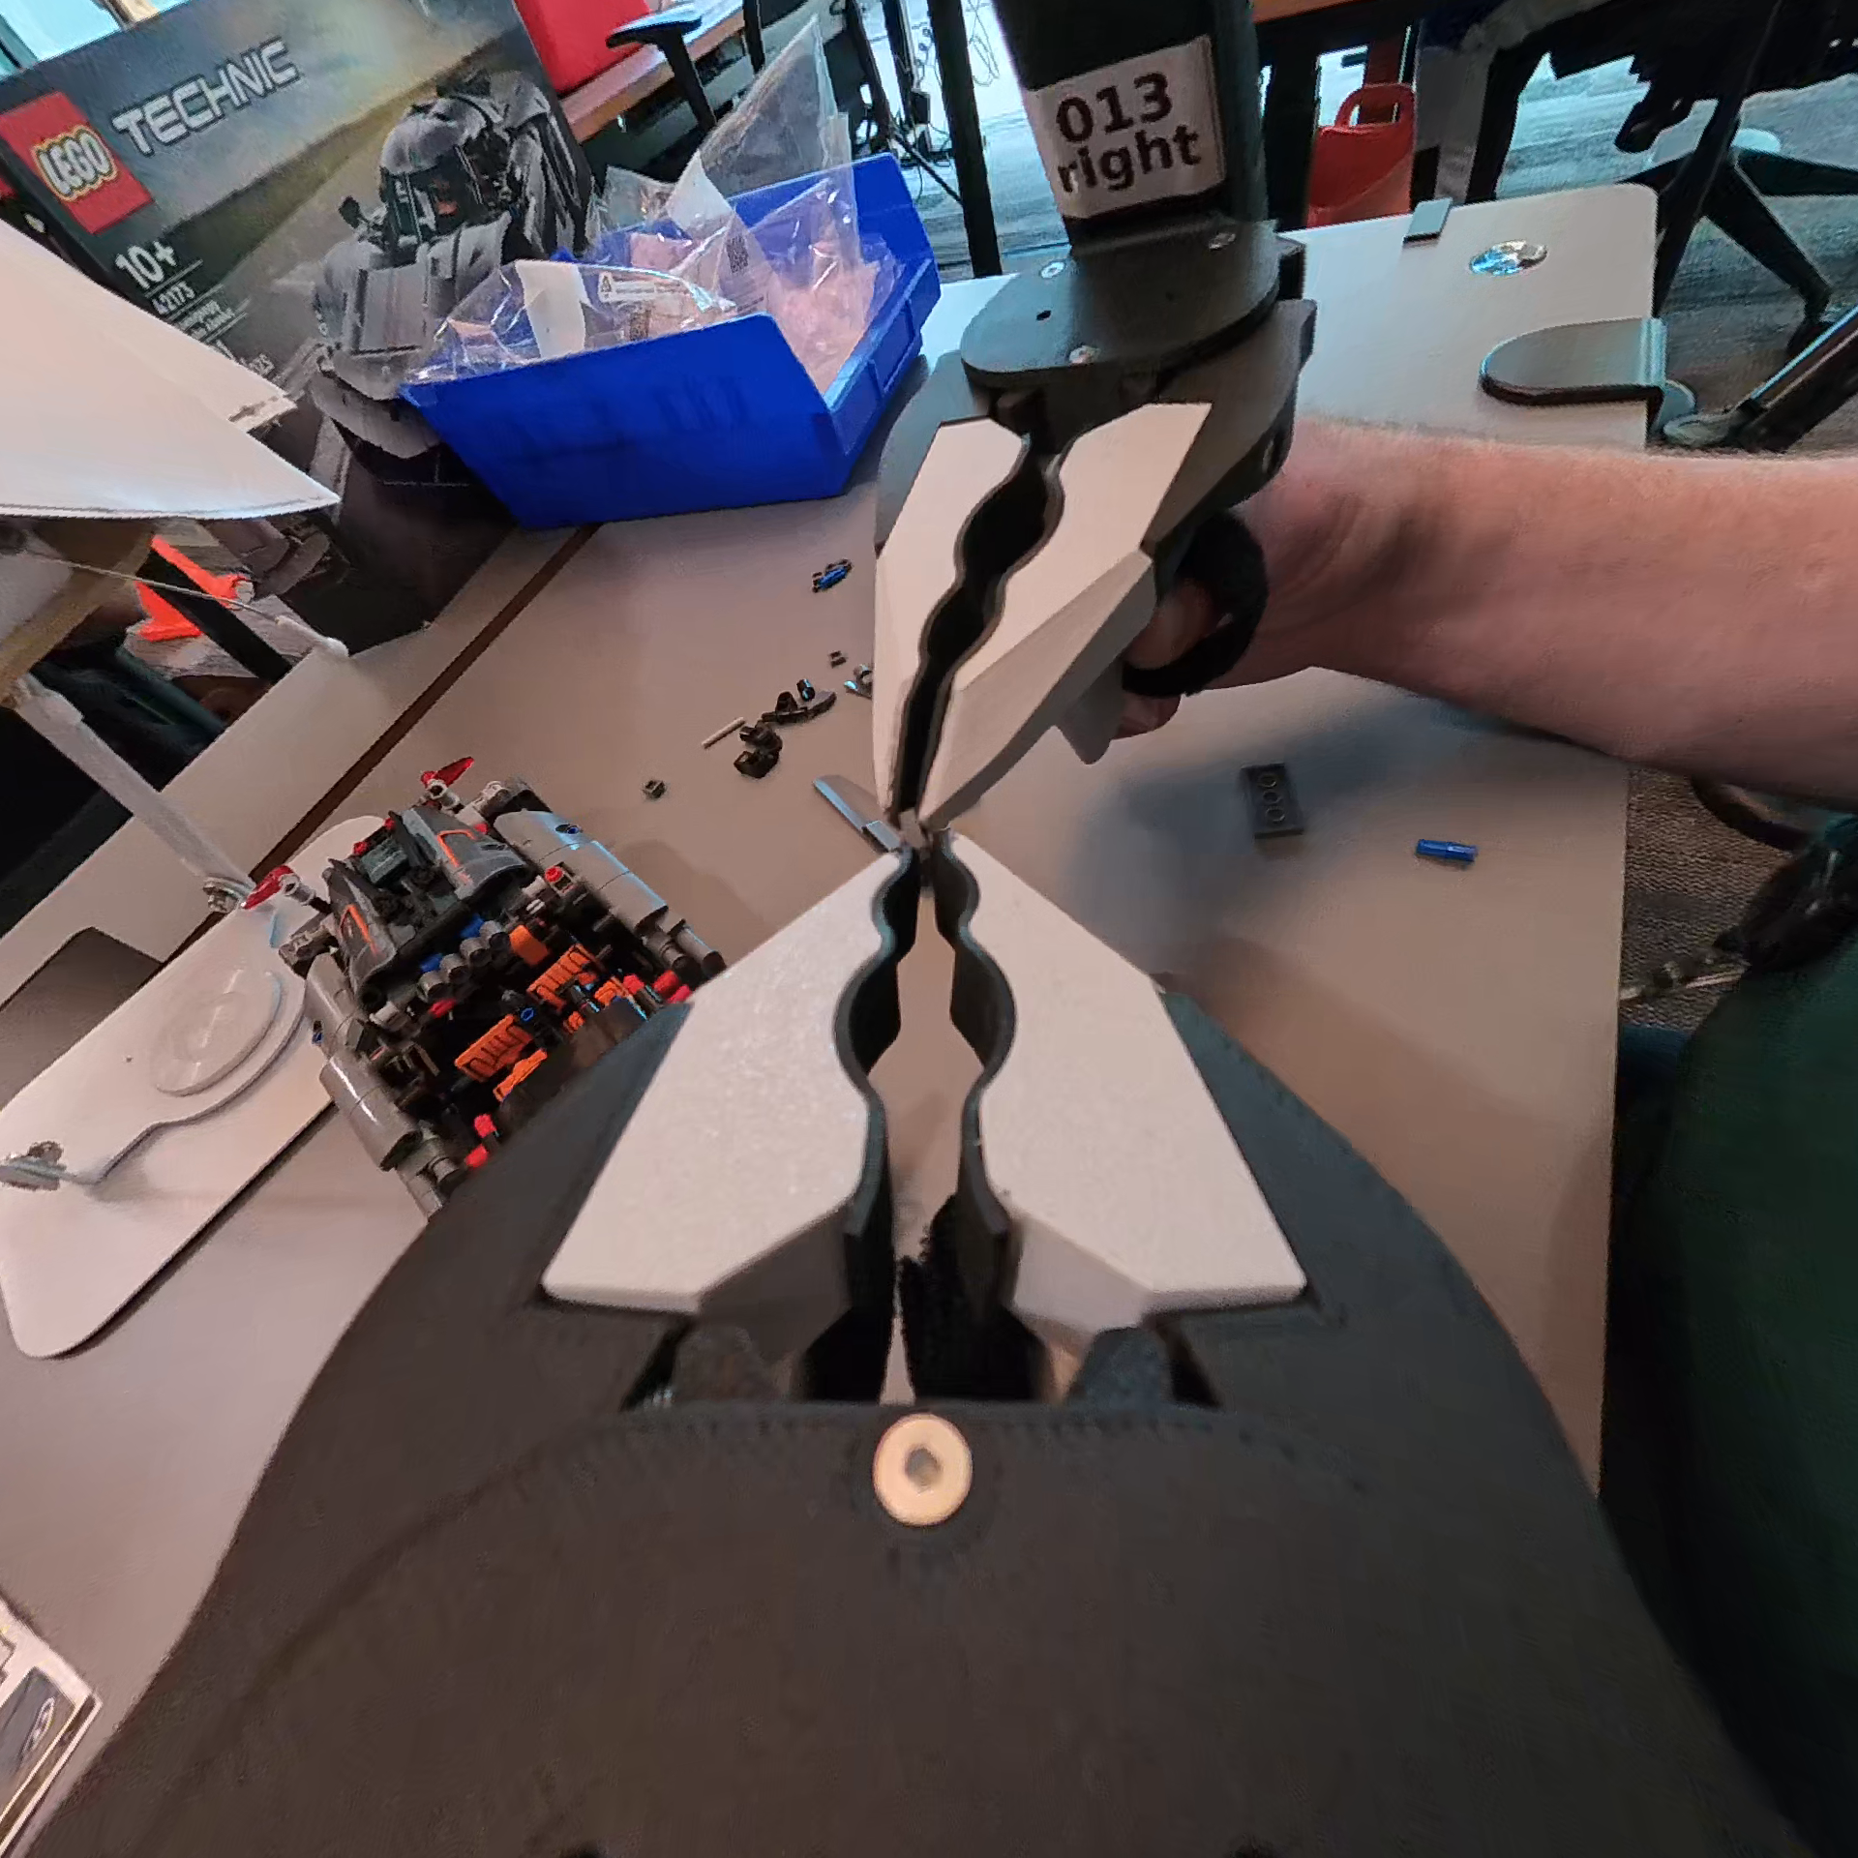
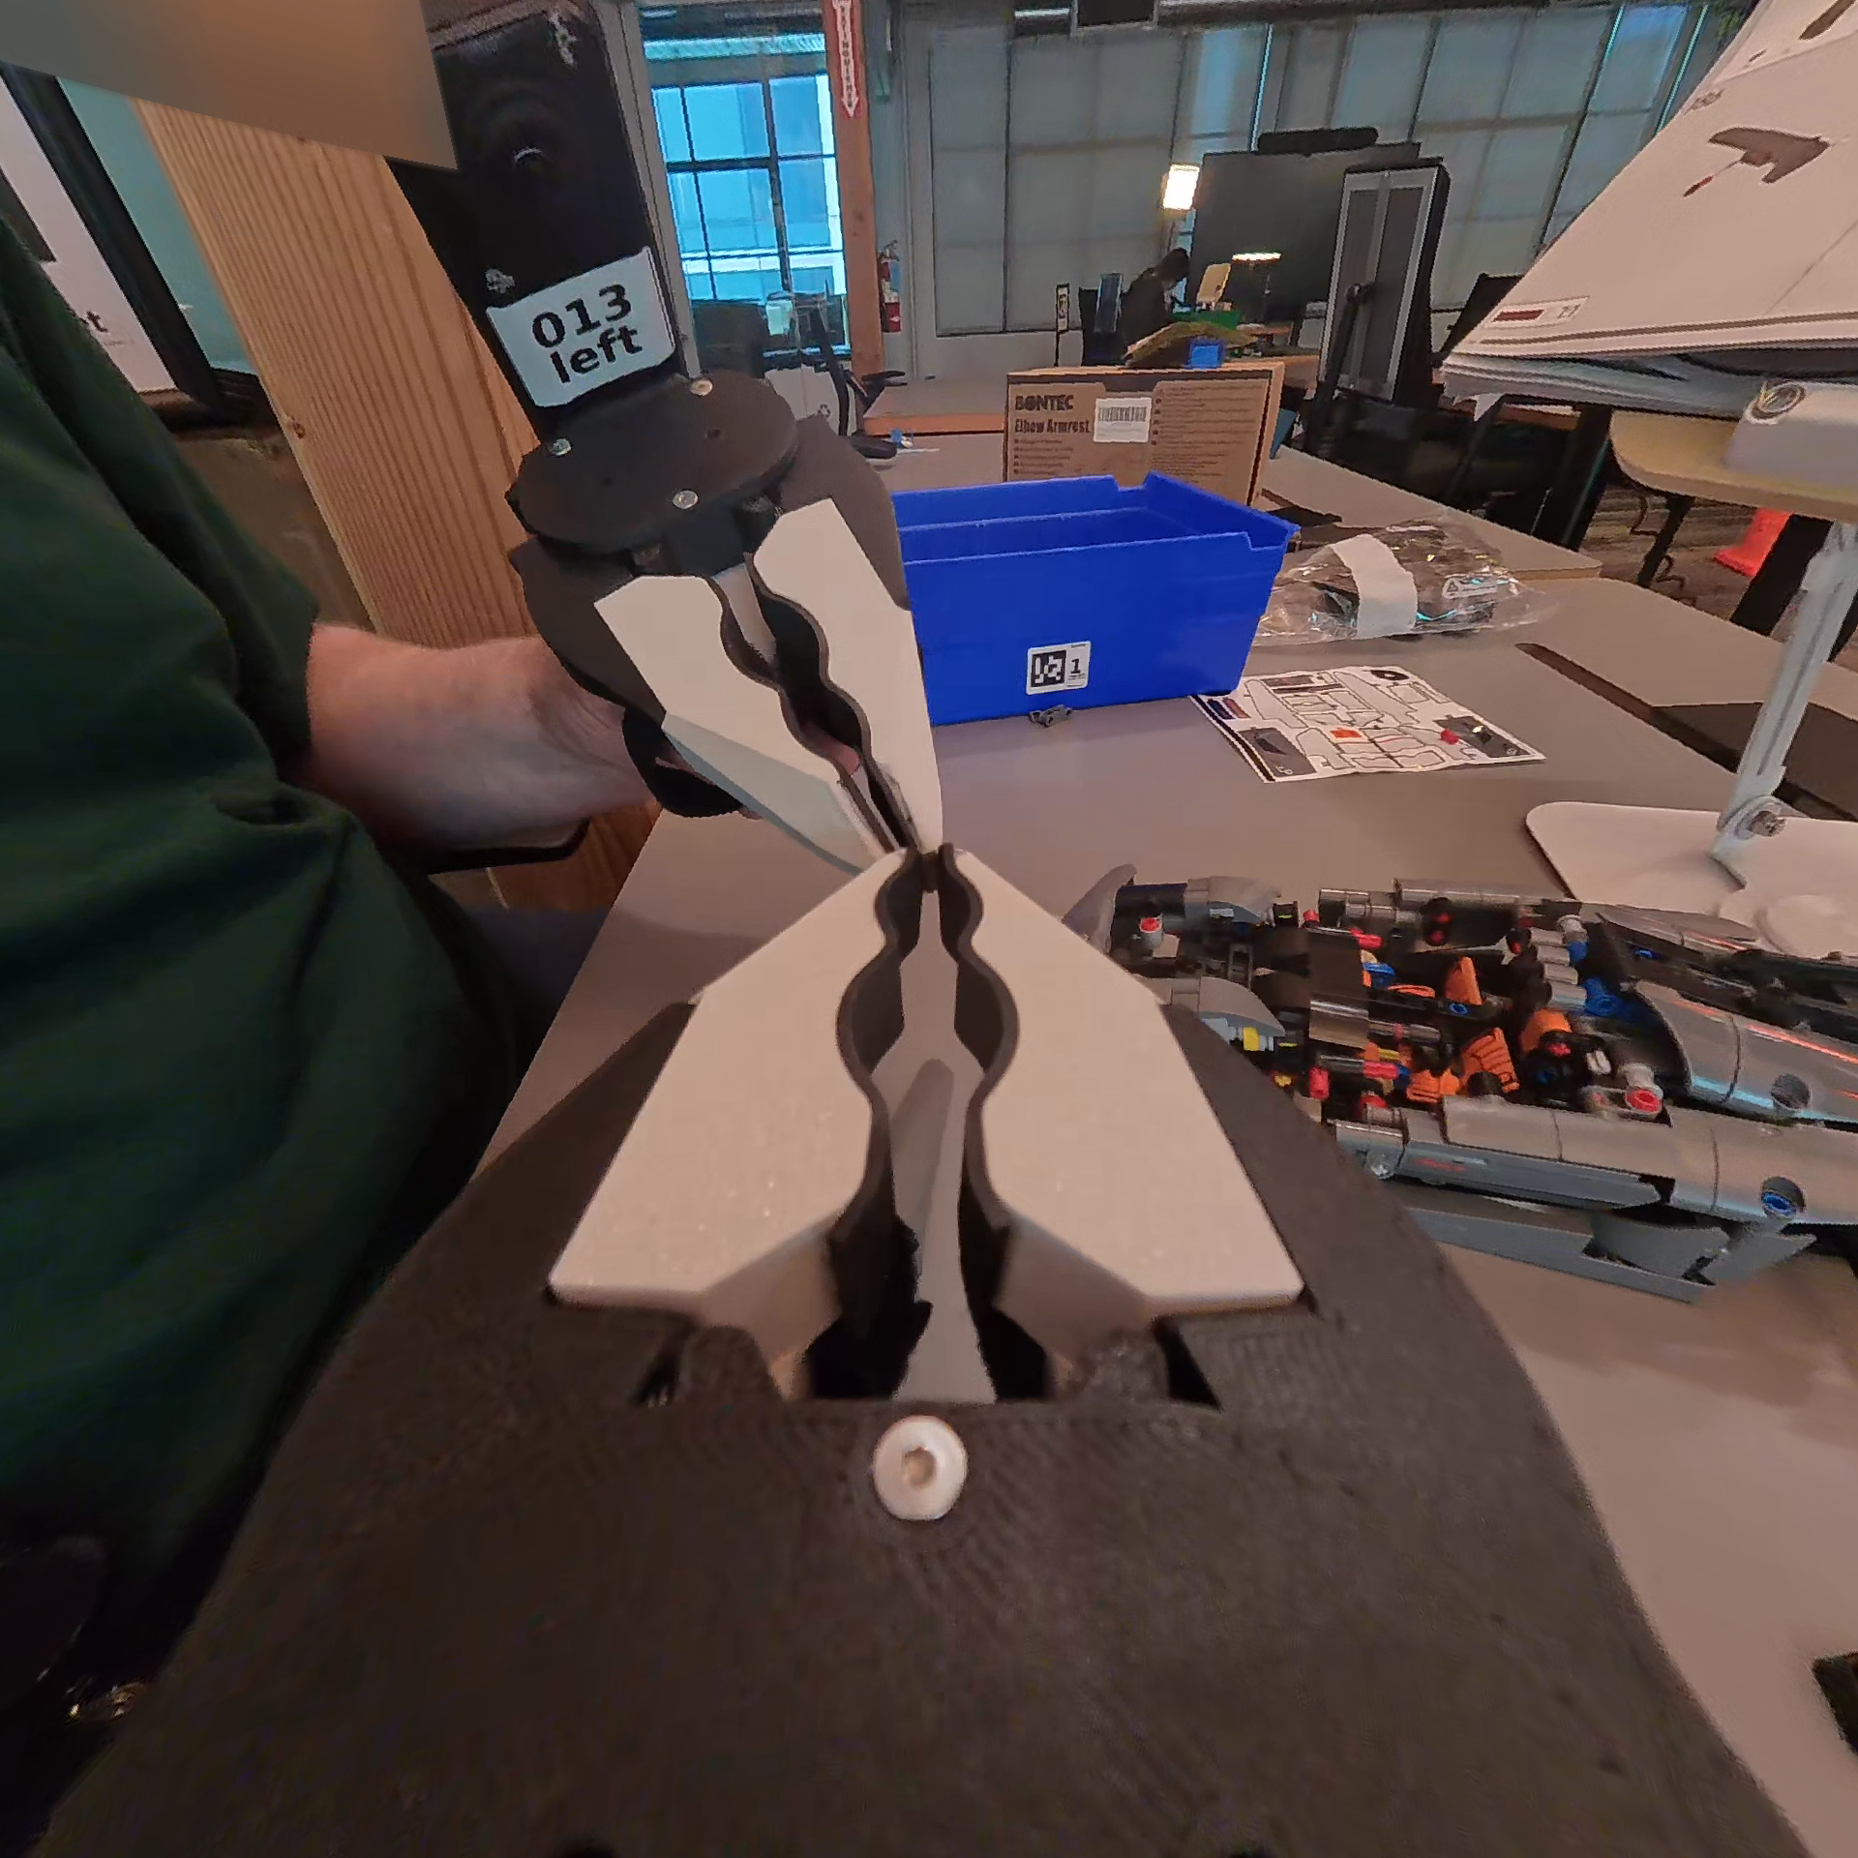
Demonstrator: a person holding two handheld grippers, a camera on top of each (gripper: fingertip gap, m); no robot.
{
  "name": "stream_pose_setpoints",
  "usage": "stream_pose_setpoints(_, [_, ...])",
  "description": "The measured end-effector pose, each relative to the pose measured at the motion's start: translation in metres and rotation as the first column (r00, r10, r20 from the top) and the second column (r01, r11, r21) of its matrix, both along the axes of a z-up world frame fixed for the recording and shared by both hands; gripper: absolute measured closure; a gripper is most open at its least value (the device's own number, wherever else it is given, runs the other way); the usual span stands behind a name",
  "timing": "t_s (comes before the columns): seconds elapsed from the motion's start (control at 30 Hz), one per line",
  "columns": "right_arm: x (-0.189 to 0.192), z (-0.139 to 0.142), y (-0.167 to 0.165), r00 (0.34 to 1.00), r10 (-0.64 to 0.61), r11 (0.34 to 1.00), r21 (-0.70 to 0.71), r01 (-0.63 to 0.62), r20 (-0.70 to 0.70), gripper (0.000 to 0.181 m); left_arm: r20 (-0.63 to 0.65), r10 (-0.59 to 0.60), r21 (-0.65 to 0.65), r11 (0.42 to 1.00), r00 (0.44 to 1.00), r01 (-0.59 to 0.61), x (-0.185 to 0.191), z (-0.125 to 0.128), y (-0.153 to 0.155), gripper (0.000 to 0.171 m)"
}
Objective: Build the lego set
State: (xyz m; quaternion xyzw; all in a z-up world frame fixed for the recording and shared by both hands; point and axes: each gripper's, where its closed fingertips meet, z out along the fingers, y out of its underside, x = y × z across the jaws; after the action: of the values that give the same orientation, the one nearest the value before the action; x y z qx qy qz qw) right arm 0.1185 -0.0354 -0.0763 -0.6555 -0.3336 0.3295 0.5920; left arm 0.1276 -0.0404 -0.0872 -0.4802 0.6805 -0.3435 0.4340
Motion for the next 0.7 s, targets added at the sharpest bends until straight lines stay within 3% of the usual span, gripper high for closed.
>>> stream_pose_setpoints(0.7, [0.0034,0.0082,-0.0032,1.000,-0.010,1.000,0.019,0.010,-0.018,0.181,0.031,-0.002,0.023,1.000,1.000,0.001,0.0027,0.0072,-0.0040,0.171])
